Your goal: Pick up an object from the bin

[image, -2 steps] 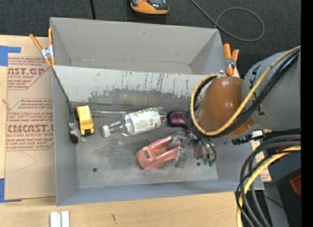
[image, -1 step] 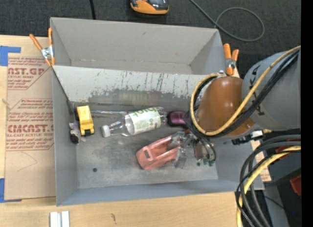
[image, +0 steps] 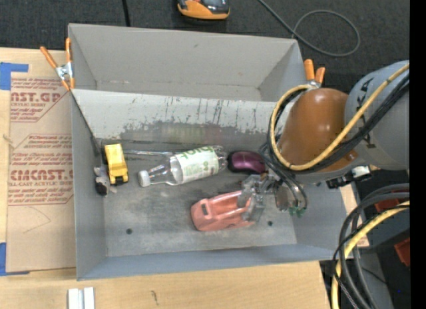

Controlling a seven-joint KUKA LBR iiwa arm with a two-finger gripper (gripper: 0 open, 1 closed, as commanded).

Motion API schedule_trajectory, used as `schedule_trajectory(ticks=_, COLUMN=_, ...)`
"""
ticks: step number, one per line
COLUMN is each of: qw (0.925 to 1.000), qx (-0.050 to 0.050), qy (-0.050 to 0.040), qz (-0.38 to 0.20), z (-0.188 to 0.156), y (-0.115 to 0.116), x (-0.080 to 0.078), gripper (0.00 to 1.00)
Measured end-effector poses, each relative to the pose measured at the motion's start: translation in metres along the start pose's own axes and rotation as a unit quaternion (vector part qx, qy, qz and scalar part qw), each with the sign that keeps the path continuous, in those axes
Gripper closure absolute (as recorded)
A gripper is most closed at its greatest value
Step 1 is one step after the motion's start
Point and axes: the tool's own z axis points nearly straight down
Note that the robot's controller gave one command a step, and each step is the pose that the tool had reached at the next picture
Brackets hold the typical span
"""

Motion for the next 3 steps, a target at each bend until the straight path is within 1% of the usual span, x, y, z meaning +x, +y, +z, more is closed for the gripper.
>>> schedule_trajectory(ticks=1, qw=1.0000, qx=0.001, qy=-0.0003, qz=-0.004, z=-0.066, y=0.002, x=-0.010, gripper=1.00)
schedule_trajectory(ticks=2, qw=0.9999, qx=0.000, qy=-0.0041, qz=-0.015, z=0.052, y=0.046, x=-0.009, gripper=0.00)
schedule_trajectory(ticks=3, qw=0.9999, qx=0.000, qy=-0.0024, qz=-0.017, z=0.066, y=0.052, x=-0.007, gripper=1.00)
